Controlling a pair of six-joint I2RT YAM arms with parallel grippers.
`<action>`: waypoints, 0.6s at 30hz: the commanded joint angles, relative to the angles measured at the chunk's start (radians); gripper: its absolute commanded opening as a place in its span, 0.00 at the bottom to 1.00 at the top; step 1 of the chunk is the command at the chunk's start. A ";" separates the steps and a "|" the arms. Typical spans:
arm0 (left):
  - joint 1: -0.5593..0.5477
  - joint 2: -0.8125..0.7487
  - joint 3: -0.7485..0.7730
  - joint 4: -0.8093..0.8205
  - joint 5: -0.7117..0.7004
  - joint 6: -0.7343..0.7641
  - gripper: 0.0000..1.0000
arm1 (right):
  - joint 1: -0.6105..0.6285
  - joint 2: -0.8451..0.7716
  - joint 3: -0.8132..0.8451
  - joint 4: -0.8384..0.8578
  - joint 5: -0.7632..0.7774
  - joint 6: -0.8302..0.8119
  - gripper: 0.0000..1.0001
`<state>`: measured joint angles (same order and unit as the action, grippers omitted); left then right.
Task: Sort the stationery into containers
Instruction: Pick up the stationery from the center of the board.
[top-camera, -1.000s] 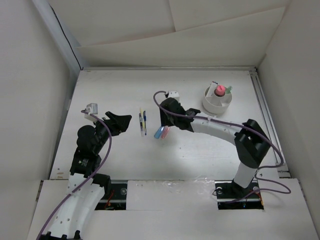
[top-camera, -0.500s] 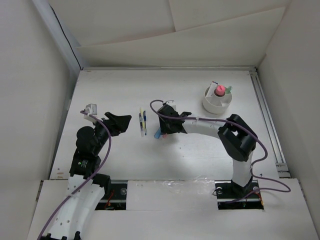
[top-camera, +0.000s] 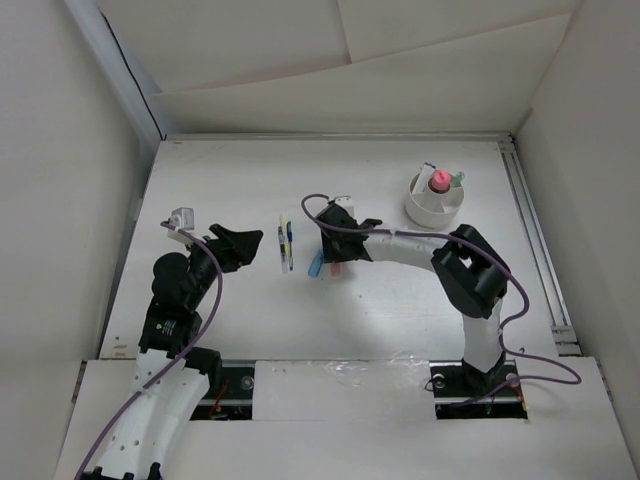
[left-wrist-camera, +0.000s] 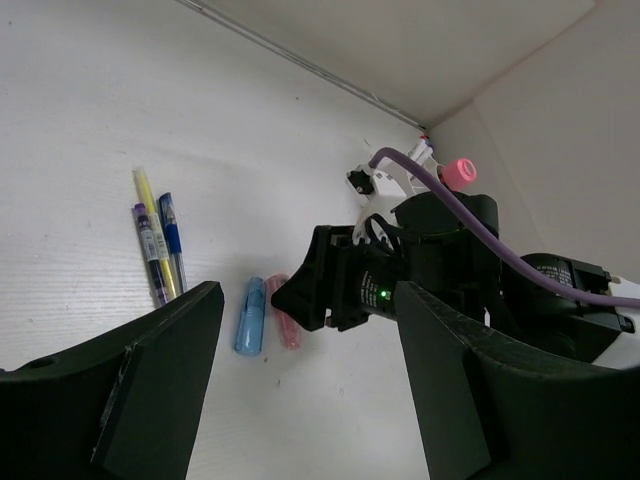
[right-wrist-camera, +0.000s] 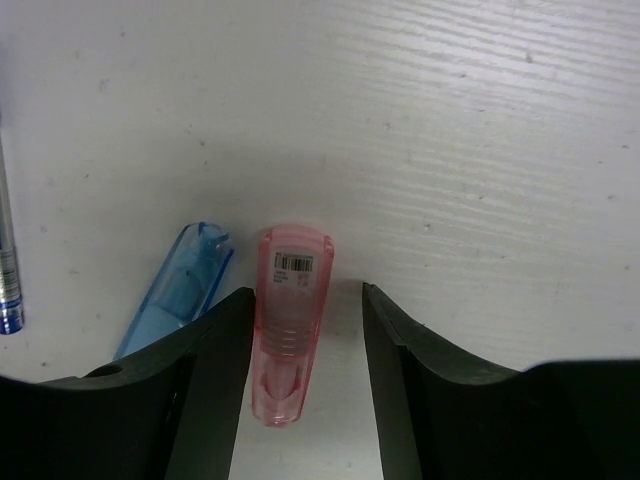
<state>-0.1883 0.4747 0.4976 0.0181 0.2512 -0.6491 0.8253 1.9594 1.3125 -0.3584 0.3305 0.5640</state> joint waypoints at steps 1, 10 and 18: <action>-0.002 -0.007 -0.007 0.043 0.010 0.000 0.66 | -0.025 0.007 0.042 0.010 0.038 -0.019 0.53; -0.002 -0.007 -0.007 0.043 0.000 0.000 0.66 | -0.035 0.064 0.102 -0.013 0.038 -0.029 0.46; -0.002 -0.016 -0.007 0.043 0.000 0.000 0.66 | -0.026 0.053 0.080 -0.013 0.038 -0.010 0.46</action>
<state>-0.1883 0.4713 0.4976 0.0181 0.2508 -0.6491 0.7868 2.0163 1.3815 -0.3668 0.3618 0.5388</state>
